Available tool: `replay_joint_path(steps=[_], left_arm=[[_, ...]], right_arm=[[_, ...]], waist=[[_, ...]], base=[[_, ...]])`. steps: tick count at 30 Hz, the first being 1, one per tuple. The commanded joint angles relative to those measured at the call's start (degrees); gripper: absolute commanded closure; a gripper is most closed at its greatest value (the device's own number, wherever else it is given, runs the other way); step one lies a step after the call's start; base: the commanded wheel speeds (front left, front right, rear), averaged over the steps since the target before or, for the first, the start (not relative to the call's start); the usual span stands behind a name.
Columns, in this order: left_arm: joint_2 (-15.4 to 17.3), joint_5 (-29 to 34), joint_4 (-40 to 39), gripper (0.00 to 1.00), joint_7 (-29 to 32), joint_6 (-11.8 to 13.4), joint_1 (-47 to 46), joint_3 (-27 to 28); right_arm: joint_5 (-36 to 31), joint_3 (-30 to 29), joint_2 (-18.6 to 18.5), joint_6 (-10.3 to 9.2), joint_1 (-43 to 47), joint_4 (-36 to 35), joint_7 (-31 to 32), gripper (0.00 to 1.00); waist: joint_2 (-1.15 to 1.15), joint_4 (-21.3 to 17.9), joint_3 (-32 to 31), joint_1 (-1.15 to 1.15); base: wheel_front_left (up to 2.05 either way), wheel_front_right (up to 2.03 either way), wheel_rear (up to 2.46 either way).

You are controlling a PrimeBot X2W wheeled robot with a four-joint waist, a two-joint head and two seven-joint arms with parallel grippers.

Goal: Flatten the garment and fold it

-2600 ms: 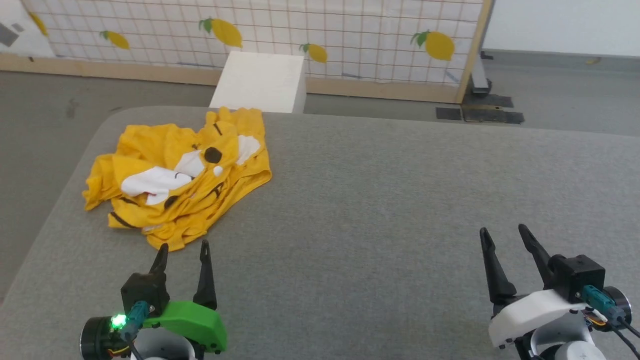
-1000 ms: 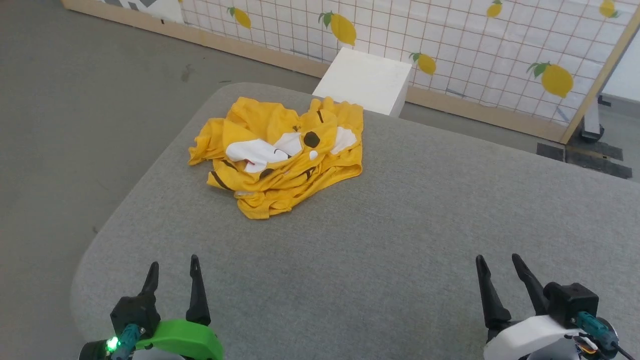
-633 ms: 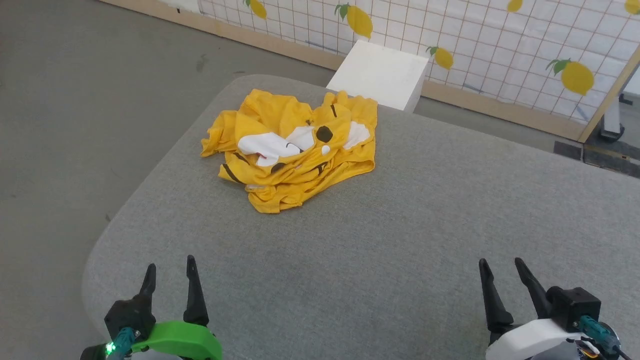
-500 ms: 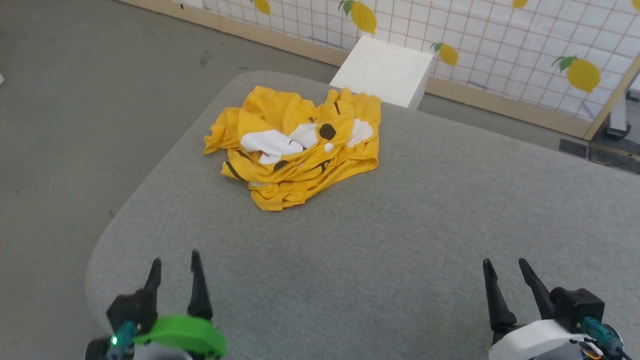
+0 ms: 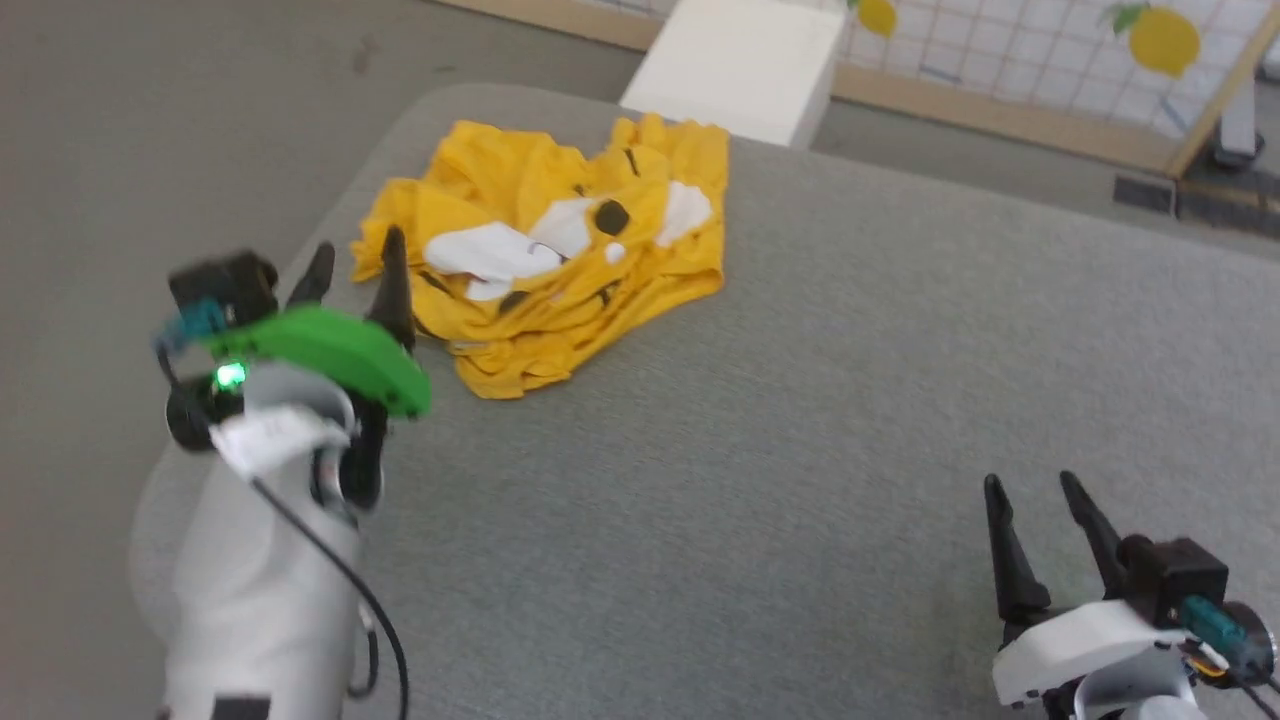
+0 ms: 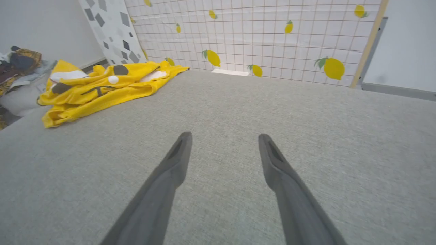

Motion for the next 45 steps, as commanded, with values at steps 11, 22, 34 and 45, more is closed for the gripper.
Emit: replay_joint_path(steps=[11,22,34,45], left_arm=[[3.3,-3.8,17.5,0.0,18.3,1.5,-15.1,-0.3],[1.2,-6.1,27.7,0.0,34.6,2.3,-15.7,-1.9],[3.2,-7.2,22.2,1.0,13.3,2.3,-15.7,2.1],[8.4,-6.3,12.8,1.0,4.9,-2.1,-24.6,1.3]], right_arm=[[-2.4,-3.0,0.0,-0.1,-1.0,-5.8,1.9,0.0],[-1.6,-4.8,0.0,-0.1,-0.3,-7.4,2.2,0.0],[-0.5,-3.9,0.0,-0.1,-0.3,-5.3,1.4,0.0],[2.4,-2.5,0.0,-0.1,0.8,0.1,-1.0,0.0]], waist=[[0.0,-11.4,12.2,0.0],[0.0,-11.6,14.0,0.0],[0.0,-10.0,9.9,0.0],[0.0,-12.2,1.3,0.0]], base=[[0.0,0.0,0.0],[0.0,0.0,0.0],[0.0,0.0,0.0],[0.0,0.0,0.0]])
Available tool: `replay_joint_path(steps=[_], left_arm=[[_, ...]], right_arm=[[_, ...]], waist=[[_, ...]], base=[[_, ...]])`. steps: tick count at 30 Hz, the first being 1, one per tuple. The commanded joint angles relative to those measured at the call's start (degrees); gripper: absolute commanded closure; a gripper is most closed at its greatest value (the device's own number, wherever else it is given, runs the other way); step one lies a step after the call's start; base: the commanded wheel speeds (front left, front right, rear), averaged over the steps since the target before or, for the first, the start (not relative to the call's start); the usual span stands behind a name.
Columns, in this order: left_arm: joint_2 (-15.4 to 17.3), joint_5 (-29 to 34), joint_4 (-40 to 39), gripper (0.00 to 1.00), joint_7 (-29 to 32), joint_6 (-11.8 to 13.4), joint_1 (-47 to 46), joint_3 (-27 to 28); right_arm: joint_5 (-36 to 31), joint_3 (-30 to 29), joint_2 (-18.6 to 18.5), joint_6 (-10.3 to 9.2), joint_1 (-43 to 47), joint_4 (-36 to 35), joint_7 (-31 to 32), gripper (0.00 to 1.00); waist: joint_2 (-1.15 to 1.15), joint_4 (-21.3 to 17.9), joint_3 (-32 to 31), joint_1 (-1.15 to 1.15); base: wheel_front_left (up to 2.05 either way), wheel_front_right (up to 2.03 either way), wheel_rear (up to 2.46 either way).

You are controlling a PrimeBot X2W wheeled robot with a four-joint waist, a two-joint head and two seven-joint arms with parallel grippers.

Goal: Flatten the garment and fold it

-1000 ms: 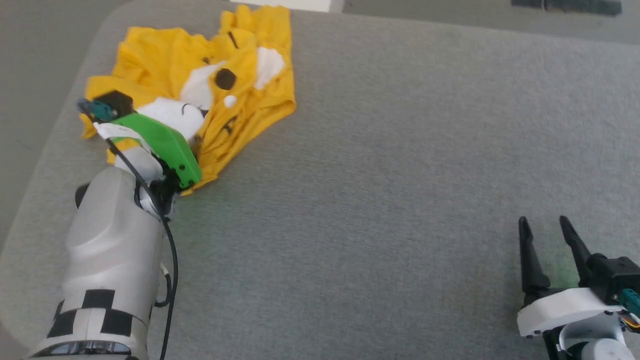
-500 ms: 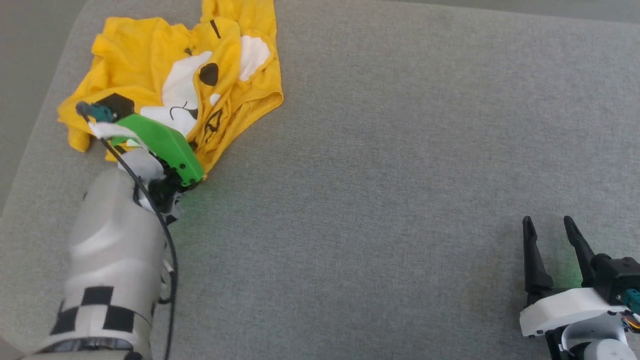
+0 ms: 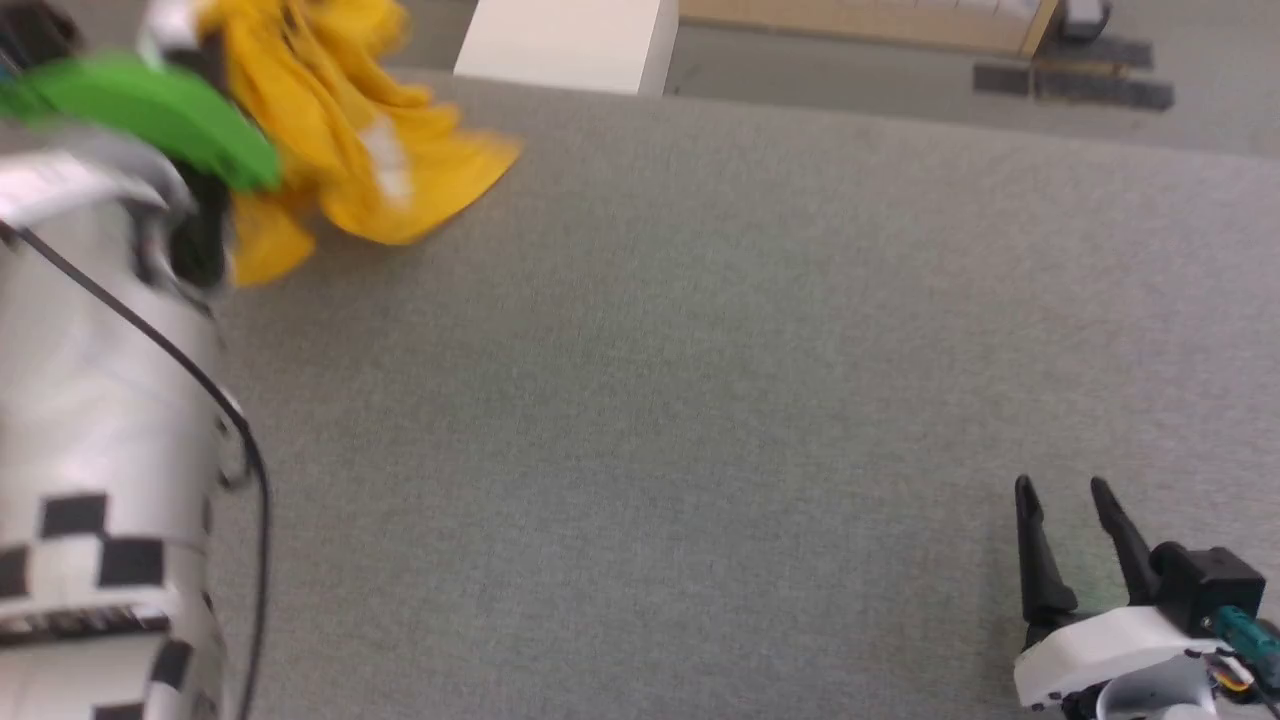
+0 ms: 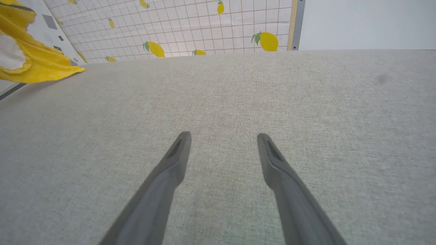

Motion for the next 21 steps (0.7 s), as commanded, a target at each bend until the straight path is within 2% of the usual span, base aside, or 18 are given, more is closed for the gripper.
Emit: replay_joint_path(steps=[1,5,10,15,21], left_arm=[[0.6,0.3,-2.2,1.0,-0.3,-0.8,-2.9,-0.8],[1.5,-0.3,-7.3,1.0,1.9,-1.7,-7.6,-2.8],[0.7,-2.7,-12.2,1.0,6.2,-2.0,-12.3,-4.8],[-2.7,-8.0,-15.8,1.0,11.8,-2.2,-11.8,-7.2],[-6.9,-11.0,-17.9,1.0,16.4,-2.2,-5.0,-11.0]], right_arm=[[0.6,0.4,0.0,-0.09,0.6,1.0,-0.7,0.0],[1.8,1.1,0.0,-0.09,0.8,3.2,-1.7,0.0],[2.7,1.1,0.0,-0.09,0.2,5.3,-2.6,0.0],[2.5,0.3,0.0,-0.09,-0.7,6.7,-3.1,0.0],[1.3,-2.0,0.0,-0.09,-0.9,7.1,-3.2,0.0]], waist=[[0.0,-2.3,-3.9,0.0],[0.0,-5.0,-6.3,0.0],[0.0,-8.7,-8.0,0.0],[0.0,-12.3,-9.2,0.0],[0.0,-14.7,-9.2,0.0]], base=[[0.0,0.0,0.0],[0.0,0.0,0.0],[0.0,0.0,0.0],[0.0,0.0,0.0],[0.0,0.0,0.0]])
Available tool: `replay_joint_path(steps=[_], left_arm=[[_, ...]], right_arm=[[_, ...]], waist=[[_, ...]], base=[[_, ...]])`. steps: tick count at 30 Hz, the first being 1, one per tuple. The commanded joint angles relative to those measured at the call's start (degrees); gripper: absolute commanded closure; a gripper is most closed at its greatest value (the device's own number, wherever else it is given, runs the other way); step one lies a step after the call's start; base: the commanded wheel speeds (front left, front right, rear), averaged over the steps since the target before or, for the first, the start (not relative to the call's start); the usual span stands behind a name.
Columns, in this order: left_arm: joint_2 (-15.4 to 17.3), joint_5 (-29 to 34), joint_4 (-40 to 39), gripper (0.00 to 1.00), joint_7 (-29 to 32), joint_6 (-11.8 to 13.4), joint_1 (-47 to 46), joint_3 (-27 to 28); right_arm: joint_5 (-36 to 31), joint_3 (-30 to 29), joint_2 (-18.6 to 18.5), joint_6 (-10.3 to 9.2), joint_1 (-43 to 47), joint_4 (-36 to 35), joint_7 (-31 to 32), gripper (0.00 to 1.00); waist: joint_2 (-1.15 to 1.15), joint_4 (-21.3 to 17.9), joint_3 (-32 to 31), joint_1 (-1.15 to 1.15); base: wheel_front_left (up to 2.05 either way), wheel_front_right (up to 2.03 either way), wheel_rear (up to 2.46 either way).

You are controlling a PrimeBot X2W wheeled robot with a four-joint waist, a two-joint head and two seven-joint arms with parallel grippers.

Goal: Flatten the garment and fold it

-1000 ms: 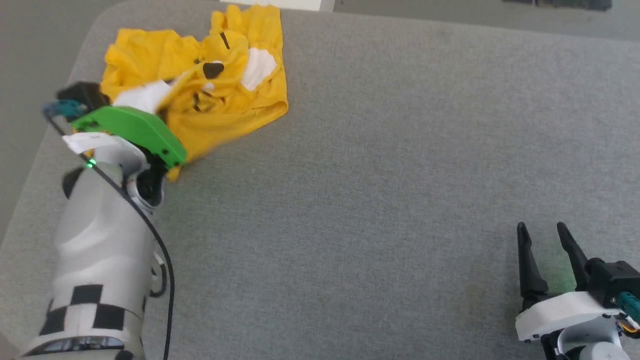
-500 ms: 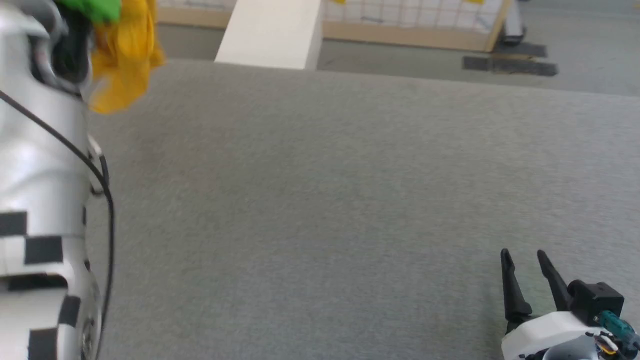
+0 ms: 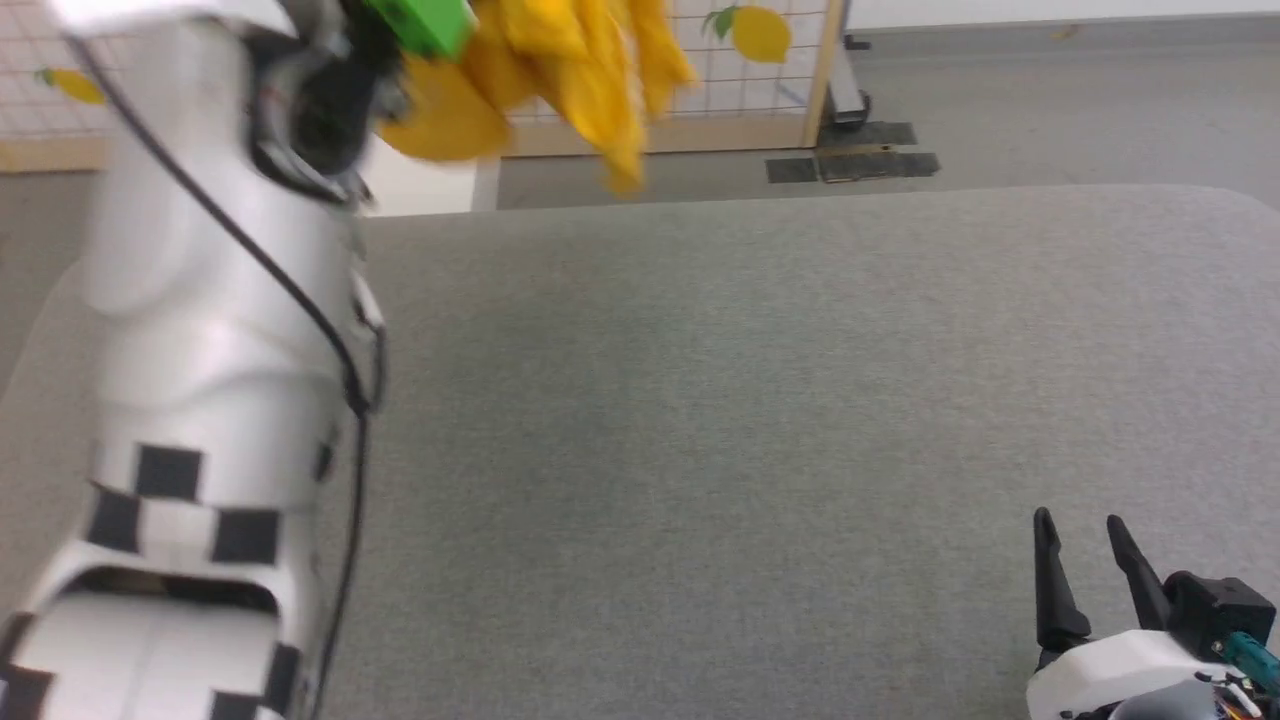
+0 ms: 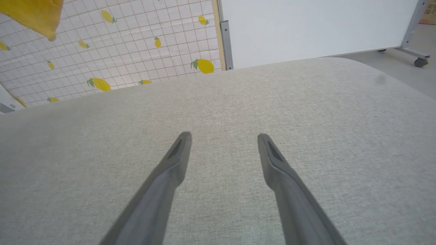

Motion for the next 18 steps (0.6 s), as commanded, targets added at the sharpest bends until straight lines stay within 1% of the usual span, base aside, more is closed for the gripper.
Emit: replay_joint_path(steps=[1,5,9,11,13,15,18], left_arm=[[-1.2,-0.8,-0.1,1.0,0.5,-0.4,3.3,-0.9],[-3.5,-2.4,0.5,1.0,2.8,-0.4,11.1,-5.6],[-4.5,-3.7,3.2,1.0,5.1,-0.4,19.9,-11.5],[-4.5,-0.6,4.8,1.0,5.2,-0.4,23.5,-16.2],[-4.6,-0.4,7.1,1.0,5.0,-0.4,27.6,-18.4],[-4.8,0.4,9.6,1.0,6.4,-0.2,30.7,-21.3],[-4.9,0.3,12.2,1.0,8.7,0.2,33.5,-23.9]], right_arm=[[-0.3,-0.5,0.0,-0.09,-0.7,0.0,-0.3,0.0],[-0.4,-0.9,0.0,-0.09,-0.5,0.1,-0.3,0.0],[-0.5,-0.6,0.0,-0.09,-0.7,0.1,-0.3,0.0],[-0.3,-0.5,0.0,-0.09,-1.0,0.1,-0.3,0.0],[-0.1,-0.7,0.0,-0.09,-1.1,0.1,-0.3,0.0],[0.0,-0.7,0.0,-0.09,-1.2,0.1,-0.3,0.0],[0.1,-0.6,0.0,-0.09,-1.3,0.2,-0.3,0.0]], waist=[[0.0,-2.2,-0.7,0.0],[0.0,-3.2,0.3,0.0],[0.0,-4.1,1.6,0.0],[0.0,-4.6,2.1,0.0],[0.0,-4.8,2.5,0.0],[0.0,-4.9,2.7,0.0],[0.0,-4.9,2.9,0.0]], base=[[0.0,0.0,0.0],[0.0,0.0,0.0],[0.0,0.0,0.0],[0.0,0.0,0.0],[0.0,0.0,0.0],[0.0,0.0,0.0],[0.0,0.0,0.0]])
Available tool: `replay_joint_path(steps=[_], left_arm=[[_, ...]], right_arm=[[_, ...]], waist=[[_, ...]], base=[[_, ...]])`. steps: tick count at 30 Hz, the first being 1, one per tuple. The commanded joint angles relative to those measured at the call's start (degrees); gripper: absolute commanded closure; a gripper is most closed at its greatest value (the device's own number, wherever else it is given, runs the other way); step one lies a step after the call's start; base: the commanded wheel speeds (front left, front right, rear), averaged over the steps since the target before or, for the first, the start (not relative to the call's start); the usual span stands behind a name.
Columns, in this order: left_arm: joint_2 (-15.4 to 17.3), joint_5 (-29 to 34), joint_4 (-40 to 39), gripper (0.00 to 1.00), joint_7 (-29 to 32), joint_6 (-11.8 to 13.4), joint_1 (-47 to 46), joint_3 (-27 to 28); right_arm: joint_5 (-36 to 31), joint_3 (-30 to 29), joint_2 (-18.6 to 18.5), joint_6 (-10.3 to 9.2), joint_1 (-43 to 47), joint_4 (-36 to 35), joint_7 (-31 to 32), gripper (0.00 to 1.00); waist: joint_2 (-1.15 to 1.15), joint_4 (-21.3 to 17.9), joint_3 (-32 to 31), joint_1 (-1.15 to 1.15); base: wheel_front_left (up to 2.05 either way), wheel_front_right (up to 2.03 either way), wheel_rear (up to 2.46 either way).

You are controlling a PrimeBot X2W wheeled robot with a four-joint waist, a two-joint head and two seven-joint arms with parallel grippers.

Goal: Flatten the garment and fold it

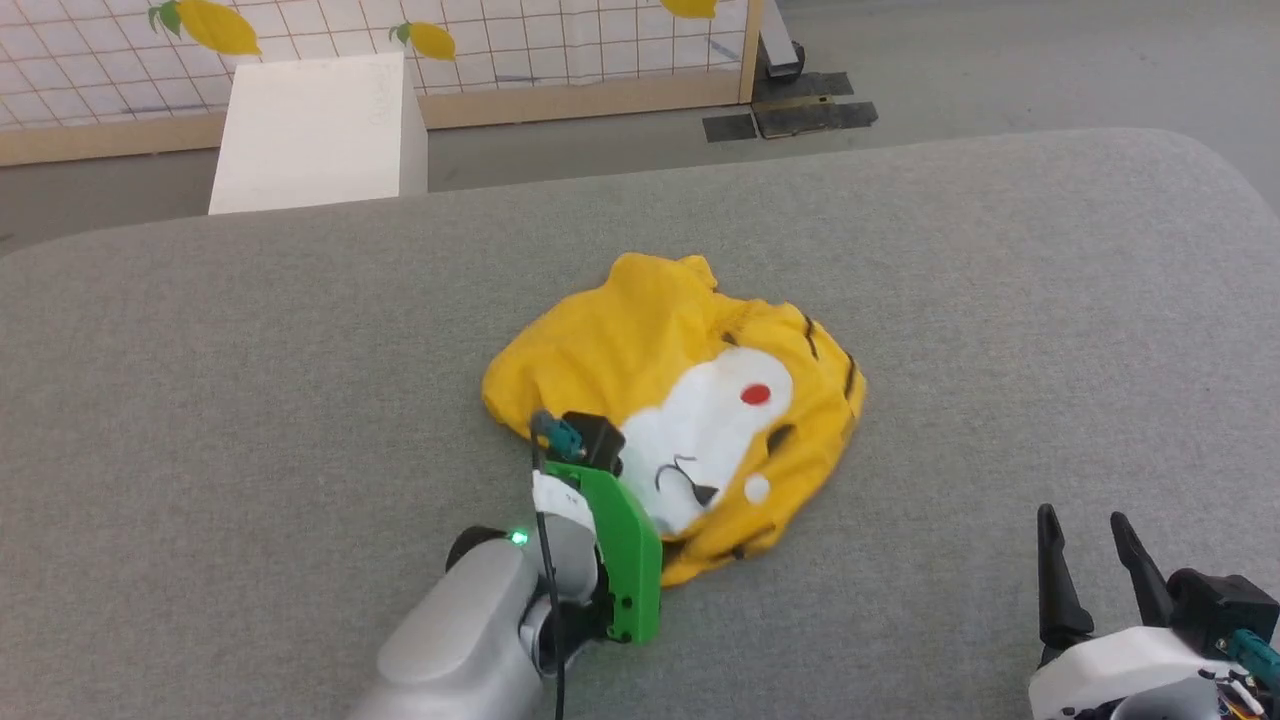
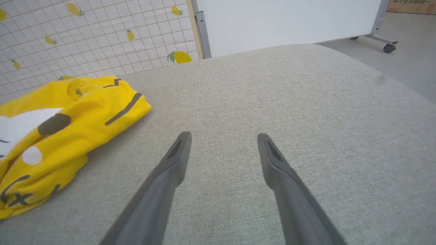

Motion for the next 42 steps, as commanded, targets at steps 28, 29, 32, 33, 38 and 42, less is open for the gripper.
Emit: replay_joint_path(steps=[28,29,32,33,38,42], left_arm=[[12.7,5.3,-28.6,0.0,-40.9,10.6,19.8,24.9],[12.5,6.9,-29.3,0.0,-41.4,10.9,21.8,24.7],[11.2,10.1,-31.4,0.0,-41.9,11.6,25.9,25.2],[10.7,10.9,-32.1,0.0,-41.9,11.6,26.7,25.6],[7.8,14.3,-34.7,0.0,-41.9,11.2,28.7,27.7],[6.1,15.5,-34.9,0.0,-42.0,10.4,28.6,28.9]], right_arm=[[1.6,0.0,0.0,-0.09,0.3,1.0,-0.3,0.0],[1.6,0.1,0.0,-0.09,0.2,1.3,-0.3,0.0],[0.7,0.4,0.0,-0.09,-1.4,1.8,0.4,0.0],[0.3,0.5,0.0,-0.09,-2.2,1.8,1.2,0.0],[-3.9,2.0,0.0,-0.09,-10.3,1.7,12.1,0.0],[-9.3,5.0,0.0,-0.09,-18.1,3.6,25.5,0.0]], waist=[[0.0,8.4,-6.1,0.0],[0.0,8.6,-5.9,0.0],[0.0,9.2,-4.9,0.0],[0.0,9.2,-4.6,0.0],[0.0,9.7,-2.0,0.0],[0.0,10.3,0.2,0.0]], base=[[0.0,0.0,0.0],[0.0,0.0,0.0],[0.0,0.0,0.0],[0.0,0.0,0.0],[0.0,0.0,0.0],[0.0,0.0,0.0]])
